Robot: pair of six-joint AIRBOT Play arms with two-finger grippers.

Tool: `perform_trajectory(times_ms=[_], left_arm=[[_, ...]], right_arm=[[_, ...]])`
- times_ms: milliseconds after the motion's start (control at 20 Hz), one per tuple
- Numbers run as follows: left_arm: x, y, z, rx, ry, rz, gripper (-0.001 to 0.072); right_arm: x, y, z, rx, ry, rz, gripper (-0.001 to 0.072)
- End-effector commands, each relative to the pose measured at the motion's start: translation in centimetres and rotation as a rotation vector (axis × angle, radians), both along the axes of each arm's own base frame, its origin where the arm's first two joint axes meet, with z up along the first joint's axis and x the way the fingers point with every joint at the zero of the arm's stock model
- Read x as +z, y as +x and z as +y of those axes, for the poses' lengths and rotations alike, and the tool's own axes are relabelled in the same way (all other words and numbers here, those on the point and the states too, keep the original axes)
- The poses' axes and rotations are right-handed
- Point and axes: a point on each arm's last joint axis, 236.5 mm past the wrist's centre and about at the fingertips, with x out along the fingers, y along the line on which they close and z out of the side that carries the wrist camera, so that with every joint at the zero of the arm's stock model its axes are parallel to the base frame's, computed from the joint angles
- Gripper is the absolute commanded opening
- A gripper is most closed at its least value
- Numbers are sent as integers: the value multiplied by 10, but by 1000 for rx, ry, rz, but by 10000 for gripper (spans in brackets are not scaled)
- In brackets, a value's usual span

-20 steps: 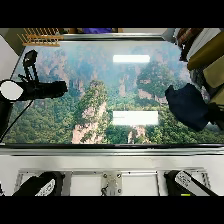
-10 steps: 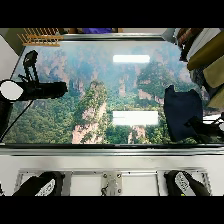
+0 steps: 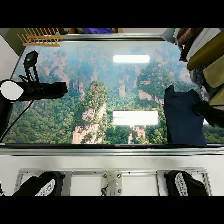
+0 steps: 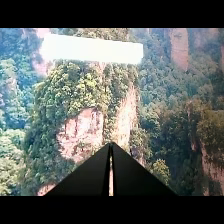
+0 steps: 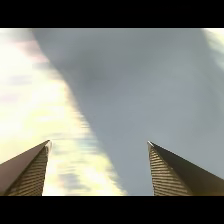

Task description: Fold the clothes and pants, and hang the long-sleeved shirts on hangers.

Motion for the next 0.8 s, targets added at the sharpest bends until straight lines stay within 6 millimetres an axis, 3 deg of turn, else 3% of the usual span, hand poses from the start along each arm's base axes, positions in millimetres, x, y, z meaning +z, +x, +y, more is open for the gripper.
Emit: perform_trajectory(times_ms=[0, 100, 200, 250, 350, 400, 750], left_arm=[[0, 0, 0, -1, 3, -2, 12], [0, 0, 0, -1, 2, -1, 12], [0, 1, 0, 0, 2, -3, 12], [0, 1, 0, 1, 2, -5, 12], [1, 2, 0, 2, 2, -10, 12], [1, 2, 0, 2, 1, -9, 11], [1, 2, 0, 2, 1, -10, 11]], right_arm=[[45, 10, 125, 406, 103, -187, 651], [35, 1, 178, 577, 116, -158, 650], [23, -10, 214, 690, 128, -120, 646], [17, -14, 225, 729, 136, -97, 548], [8, -21, 240, 779, 146, -60, 56], [5, -22, 243, 786, 149, -50, 19], [3, -23, 243, 789, 154, -40, 19]])
